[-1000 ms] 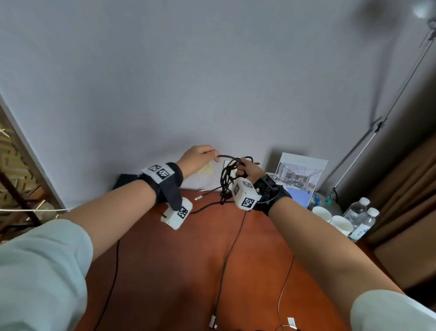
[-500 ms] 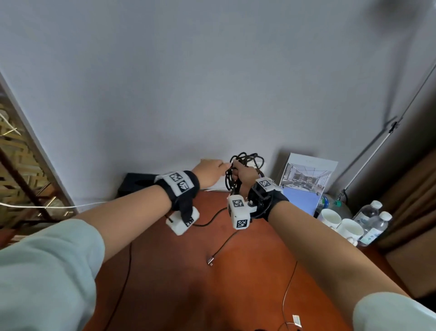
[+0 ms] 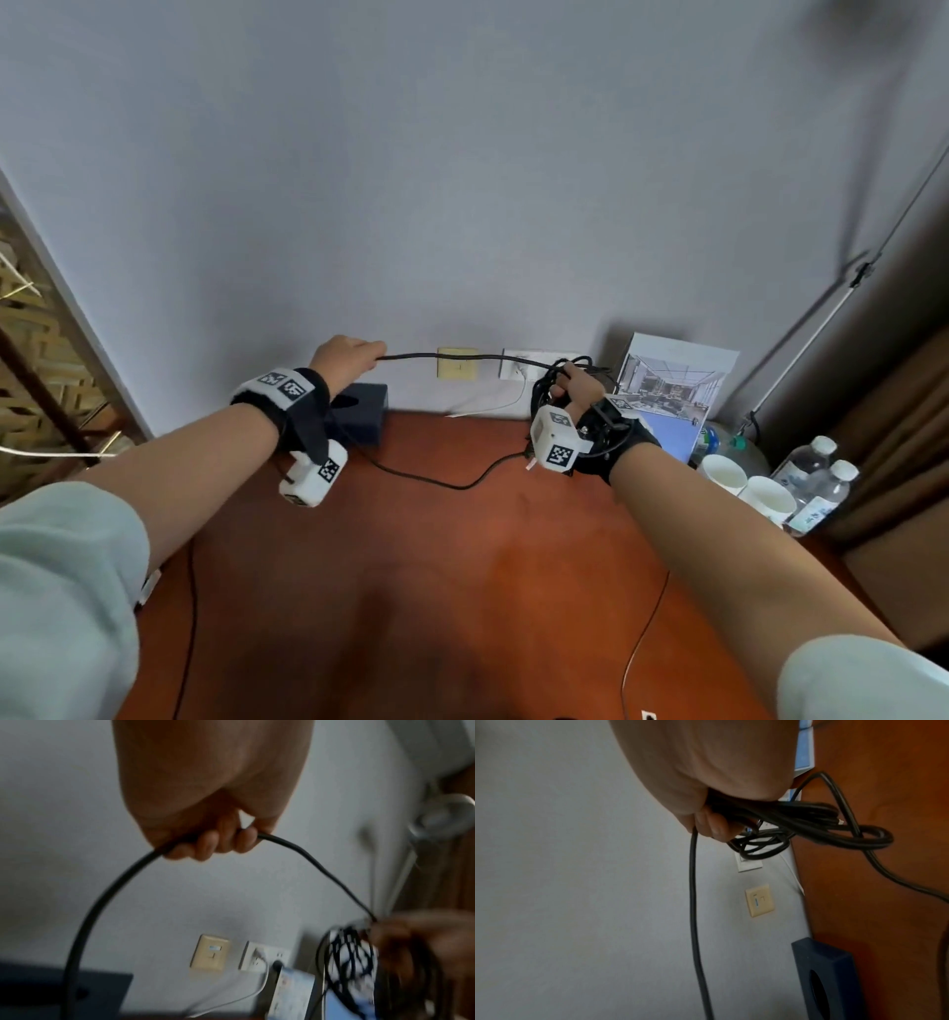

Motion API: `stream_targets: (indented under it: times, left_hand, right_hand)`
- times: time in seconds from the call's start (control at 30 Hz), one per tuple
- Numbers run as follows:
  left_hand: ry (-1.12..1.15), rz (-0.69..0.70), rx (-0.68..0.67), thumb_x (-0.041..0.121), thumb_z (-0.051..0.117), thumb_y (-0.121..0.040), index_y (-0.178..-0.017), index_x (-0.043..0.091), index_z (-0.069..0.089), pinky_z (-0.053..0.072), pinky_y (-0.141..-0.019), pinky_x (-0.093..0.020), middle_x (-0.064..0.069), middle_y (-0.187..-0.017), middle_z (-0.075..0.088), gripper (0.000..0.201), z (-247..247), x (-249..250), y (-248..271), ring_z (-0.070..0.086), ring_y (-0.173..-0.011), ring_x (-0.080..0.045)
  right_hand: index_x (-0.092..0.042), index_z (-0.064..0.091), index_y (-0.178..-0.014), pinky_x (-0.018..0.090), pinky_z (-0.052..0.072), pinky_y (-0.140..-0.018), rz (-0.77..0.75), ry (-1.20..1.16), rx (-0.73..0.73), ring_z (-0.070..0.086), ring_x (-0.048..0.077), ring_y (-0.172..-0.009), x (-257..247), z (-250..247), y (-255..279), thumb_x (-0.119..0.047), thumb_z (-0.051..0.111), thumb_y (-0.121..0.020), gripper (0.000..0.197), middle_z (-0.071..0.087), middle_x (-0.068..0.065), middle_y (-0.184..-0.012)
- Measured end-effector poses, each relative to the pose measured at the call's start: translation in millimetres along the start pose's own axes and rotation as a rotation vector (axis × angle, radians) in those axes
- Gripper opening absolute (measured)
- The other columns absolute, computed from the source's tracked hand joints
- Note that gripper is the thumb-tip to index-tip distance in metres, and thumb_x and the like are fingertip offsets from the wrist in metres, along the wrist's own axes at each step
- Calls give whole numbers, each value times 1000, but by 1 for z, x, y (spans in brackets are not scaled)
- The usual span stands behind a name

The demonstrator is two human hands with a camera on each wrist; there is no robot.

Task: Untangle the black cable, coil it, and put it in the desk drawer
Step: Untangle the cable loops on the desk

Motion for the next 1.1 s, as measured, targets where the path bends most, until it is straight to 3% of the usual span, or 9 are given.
stream_targets:
  times: [0.1, 0.2, 0.27, 0.37, 0.47, 0.63, 0.77, 0.93, 1.1]
  left_hand:
    - [-270, 18, -133, 37, 44, -96, -64, 15, 60, 45, -65, -25, -5, -67, 67, 42, 19, 11, 4, 59, -63, -22]
    - [-182, 73, -279, 40, 35, -101, -77, 13, 59, 43, -44, -15, 2, -56, 59, 44, 55, 46, 19, 52, -42, -9]
    - [-165, 141, -334, 41, 34, -101, -82, 13, 58, 41, -49, -20, -2, -68, 57, 42, 77, 71, 28, 49, -54, -14]
    - [-169, 208, -260, 41, 39, -99, -78, 16, 59, 36, -72, -27, -5, -88, 58, 38, 87, 85, 25, 52, -81, -20]
    - [54, 132, -178, 46, 54, -84, -83, 17, 65, 42, -81, -29, -2, -90, 63, 31, 72, 73, 15, 56, -86, -19]
    - [327, -9, 20, 41, 58, -67, -53, 18, 42, 27, -55, -29, 6, -47, 42, 31, 23, 25, 1, 34, -51, -16]
    - [163, -181, 109, 41, 62, -72, -62, 12, 51, 36, -58, -25, -4, -64, 52, 33, -8, -22, -16, 47, -65, -23]
    - [-234, -225, -321, 32, 43, -97, -66, 10, 58, 35, -48, -22, -4, -64, 57, 41, 21, -33, -20, 52, -54, -19]
    - [-7, -48, -583, 40, 32, -102, -96, 6, 55, 42, -59, -25, -7, -78, 62, 41, 81, 48, 14, 53, -58, -18]
  right_hand:
    - [-17, 43, -70, 16, 36, -44, -29, 192, -13, 43, 7, -48, 0, 9, 5, -23, 43, -101, 31, 44, -4, -59]
    - [-17, 47, -69, 18, 38, -44, -80, 302, -32, 45, 8, -48, 5, 34, 13, -26, 52, -97, 30, 48, -2, -61]
    - [-15, 47, -62, 19, 32, -40, -165, 316, -25, 41, 7, -40, 10, 51, 21, -24, 56, -94, 34, 49, -2, -51]
    - [-14, 45, -56, 18, 27, -34, -183, 212, -27, 33, 5, -31, 9, 64, 26, -21, 58, -93, 40, 42, -10, -34]
    - [-15, 41, -60, 13, 21, -31, -88, 45, 3, 28, 4, -26, -2, 52, 21, -20, 54, -96, 38, 36, -10, -31]
    - [-17, 27, -61, 11, 14, -29, 72, -44, 32, 22, 6, -25, -12, 8, 7, -16, 33, -103, 43, 31, -2, -42]
    - [-16, 33, -67, 20, 29, -48, 51, 236, 50, 31, 10, -55, -2, -19, -2, -21, 29, -104, 37, 30, 0, -69]
    - [-19, 41, -70, 20, 38, -46, 22, 379, 43, 40, 10, -56, 9, -5, -11, -32, 42, -100, 33, 41, -2, -70]
    - [-18, 39, -63, 19, 34, -33, -50, 460, 58, 38, 19, -53, 24, 45, -10, -35, 56, -88, 35, 45, 4, -65]
Point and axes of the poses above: each hand's wrist, its own y-axis away from the middle knuckle, its own z-axis out of the palm, x = y × z, the point moved 1 cm from there along -y, towards the middle knuckle
